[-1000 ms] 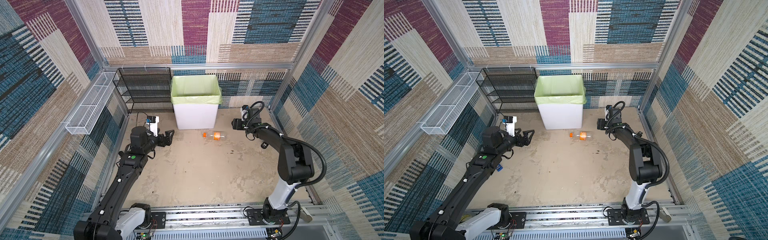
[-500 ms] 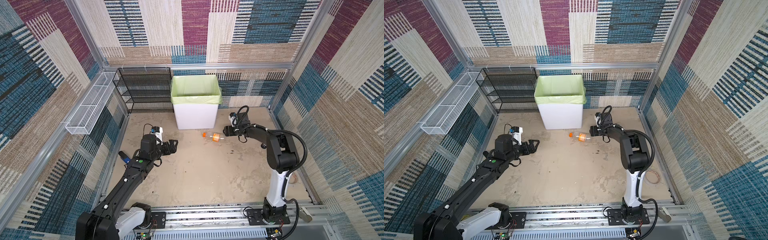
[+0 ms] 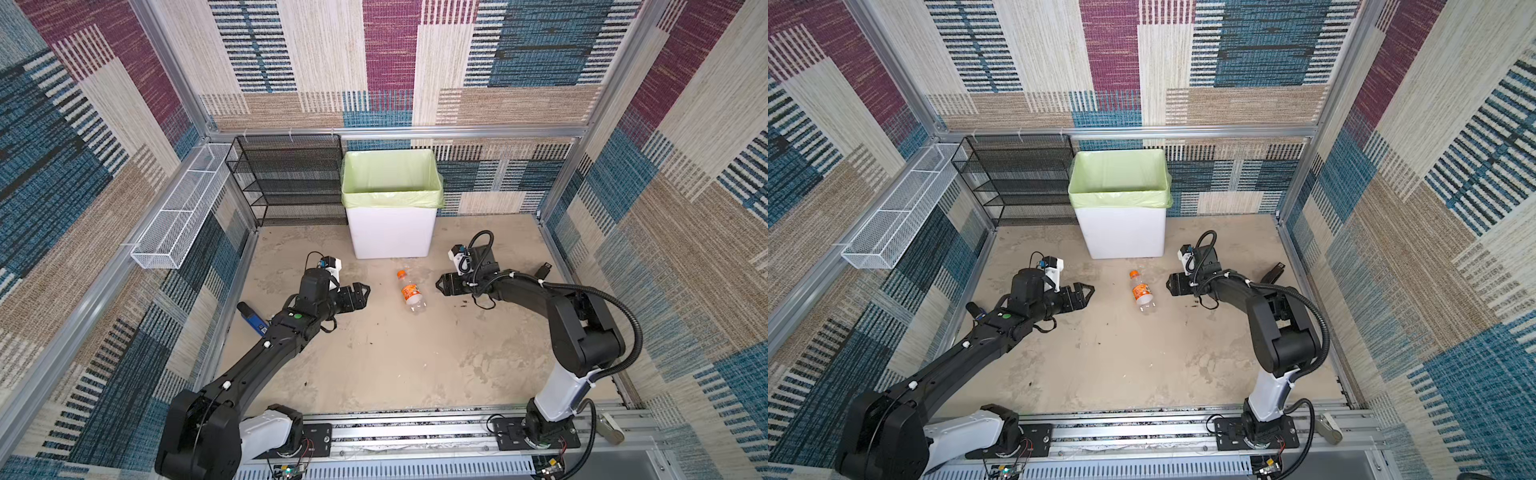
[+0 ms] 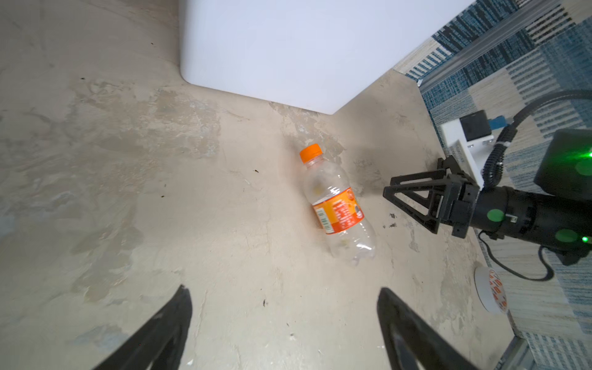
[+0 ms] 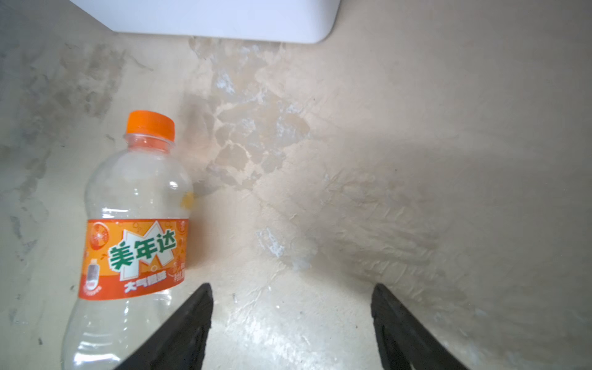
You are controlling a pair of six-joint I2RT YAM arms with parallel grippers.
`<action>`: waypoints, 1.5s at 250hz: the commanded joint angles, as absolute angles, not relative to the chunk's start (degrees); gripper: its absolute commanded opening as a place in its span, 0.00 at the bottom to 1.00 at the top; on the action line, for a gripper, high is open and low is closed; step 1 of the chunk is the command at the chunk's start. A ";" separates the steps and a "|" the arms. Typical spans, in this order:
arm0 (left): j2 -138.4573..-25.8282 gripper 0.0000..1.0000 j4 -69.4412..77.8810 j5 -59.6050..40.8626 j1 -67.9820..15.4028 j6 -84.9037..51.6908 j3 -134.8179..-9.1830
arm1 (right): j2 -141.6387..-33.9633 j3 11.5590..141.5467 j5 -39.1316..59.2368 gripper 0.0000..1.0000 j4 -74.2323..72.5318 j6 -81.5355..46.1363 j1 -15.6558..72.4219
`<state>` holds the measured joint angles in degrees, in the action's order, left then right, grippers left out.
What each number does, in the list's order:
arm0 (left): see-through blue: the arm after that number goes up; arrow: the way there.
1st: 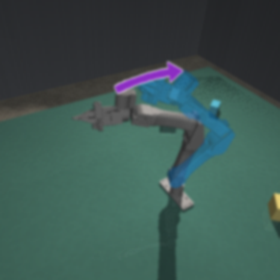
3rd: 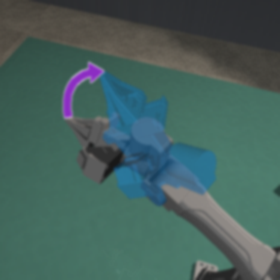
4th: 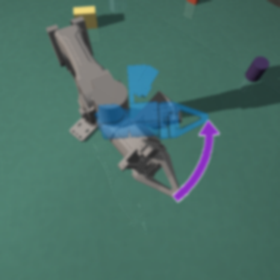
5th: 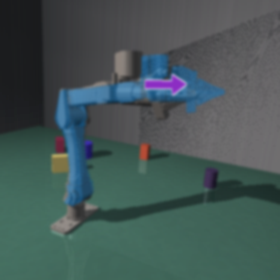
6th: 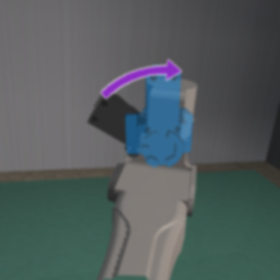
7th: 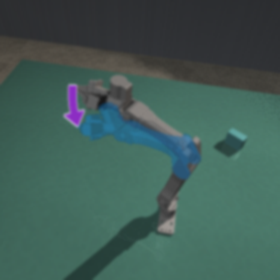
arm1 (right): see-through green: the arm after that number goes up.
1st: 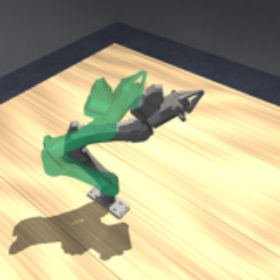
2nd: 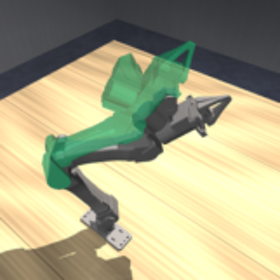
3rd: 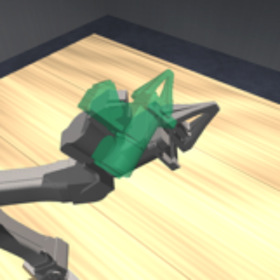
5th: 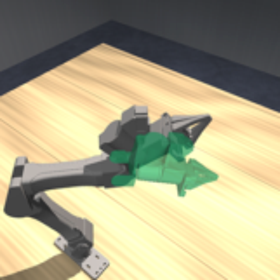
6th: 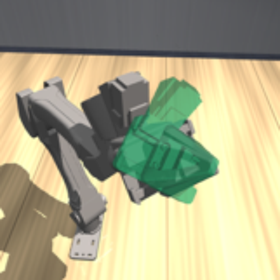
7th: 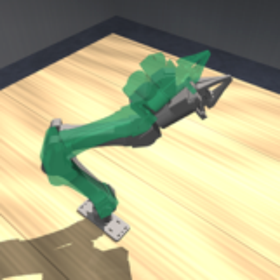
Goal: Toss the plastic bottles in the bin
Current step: 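Move the left gripper to the orange-label bottle while the right gripper approaches it, then close the left gripper on the orange-label bottle's body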
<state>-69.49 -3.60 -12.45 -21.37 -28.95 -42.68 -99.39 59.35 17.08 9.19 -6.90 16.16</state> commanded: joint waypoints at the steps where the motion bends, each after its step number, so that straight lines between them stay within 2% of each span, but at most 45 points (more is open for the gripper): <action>1: -71.48 0.92 -2.57 -12.49 -23.71 -31.40 -43.44 | -97.11 58.89 16.68 0.79 7.10 -9.12 16.29; 94: -81.94 0.93 -5.49 -10.21 -28.19 -34.74 -49.44 | -94.05 56.47 14.50 0.79 5.85 -10.41 15.03; 171: -89.26 0.93 -2.49 -11.35 -28.74 -42.48 -49.63 | -93.52 54.41 15.13 0.79 3.70 -11.16 14.32; 246: -98.32 0.92 -1.87 -9.51 -28.73 -41.85 -54.57 | -92.77 53.06 15.69 0.78 2.20 -11.51 13.98; 305: -103.92 0.76 -2.00 -9.27 -28.34 -40.79 -57.92 | -91.61 51.89 15.57 0.78 1.72 -11.62 13.55; 375: -102.88 0.59 -3.96 -7.44 -28.30 -36.91 -57.29 | -91.48 51.49 15.42 0.78 1.23 -11.92 12.92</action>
